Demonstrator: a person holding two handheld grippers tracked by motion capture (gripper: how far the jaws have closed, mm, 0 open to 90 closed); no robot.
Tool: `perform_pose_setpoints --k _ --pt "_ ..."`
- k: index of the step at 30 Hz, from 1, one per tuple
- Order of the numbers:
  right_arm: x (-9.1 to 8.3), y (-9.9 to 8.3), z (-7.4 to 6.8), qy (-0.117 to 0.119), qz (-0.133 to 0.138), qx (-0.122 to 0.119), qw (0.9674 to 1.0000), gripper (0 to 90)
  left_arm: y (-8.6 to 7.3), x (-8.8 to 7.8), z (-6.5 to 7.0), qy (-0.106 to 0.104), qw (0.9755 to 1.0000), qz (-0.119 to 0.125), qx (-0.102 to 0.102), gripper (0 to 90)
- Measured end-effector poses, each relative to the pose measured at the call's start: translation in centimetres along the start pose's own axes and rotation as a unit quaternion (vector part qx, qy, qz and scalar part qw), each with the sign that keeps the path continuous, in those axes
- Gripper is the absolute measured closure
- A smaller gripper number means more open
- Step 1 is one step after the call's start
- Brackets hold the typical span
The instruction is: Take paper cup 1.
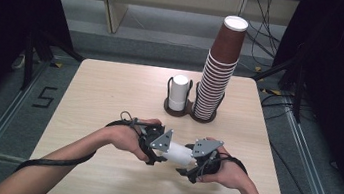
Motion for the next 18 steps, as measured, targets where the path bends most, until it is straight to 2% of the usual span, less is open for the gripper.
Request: perform_pose_setpoints --k 1,2,7,9,10,11,15,16,18 --pt "-0.1 -0.1 -0.2 -0.002 -0.003 0.015 0.9999 15.4 0.1 0.0 0.0 0.002 1.0 -0.004 -0.003 34.1" --pt "-0.1 -0.2 -0.2 -0.003 -0.005 0.015 0.9999 15.4 0.1 -0.2 -0.1 -0.004 0.9999 -0.017 0.001 33.9" --pt "-0.2 -0.4 0.0 -0.012 -0.015 0.012 0.9997 15.4 -0.1 -0.2 -0.1 -0.017 0.9984 -0.054 -0.001 33.3" --pt "-0.2 -0.4 -0.1 -0.01 -0.013 0.01 0.9998 15.4 -0.2 -0.3 -0.2 -0.019 0.9975 -0.068 0.007 33.3" --pt "-0.2 -0.4 -0.1 -0.009 -0.014 0.013 0.9998 15.5 -0.2 -0.1 0.0 -0.016 0.9981 -0.059 -0.004 33.3" --pt "-0.2 -0.3 -0.1 -0.01 -0.012 0.008 0.9998 15.5 -0.3 -0.3 -0.3 -0.02 0.9967 -0.077 0.012 33.3" --pt "-0.2 0.2 -0.1 -0.013 -0.01 0.005 0.9998 15.7 -0.3 -0.2 -0.2 -0.022 0.9961 -0.085 0.013 33.2" --pt "-0.1 0.4 0.0 -0.015 -0.008 -0.011 0.9998 15.8 -0.3 -0.2 -0.2 -0.022 0.996 -0.085 0.015 33.2" --pt "0.0 0.8 -0.1 -0.015 -0.008 -0.013 0.9998 16.2 -0.3 -0.1 -0.2 -0.023 0.9958 -0.087 0.017 33.2"
Point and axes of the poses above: each handheld gripper's, and its own axes: x roughly forward along the jaws, y roughly out of its top, z roughly to its right, the point moved 7 cm from there along x, roughly forward along the jaws, and after that the axes turned 12 degrees about z, right-handed, at the moved point
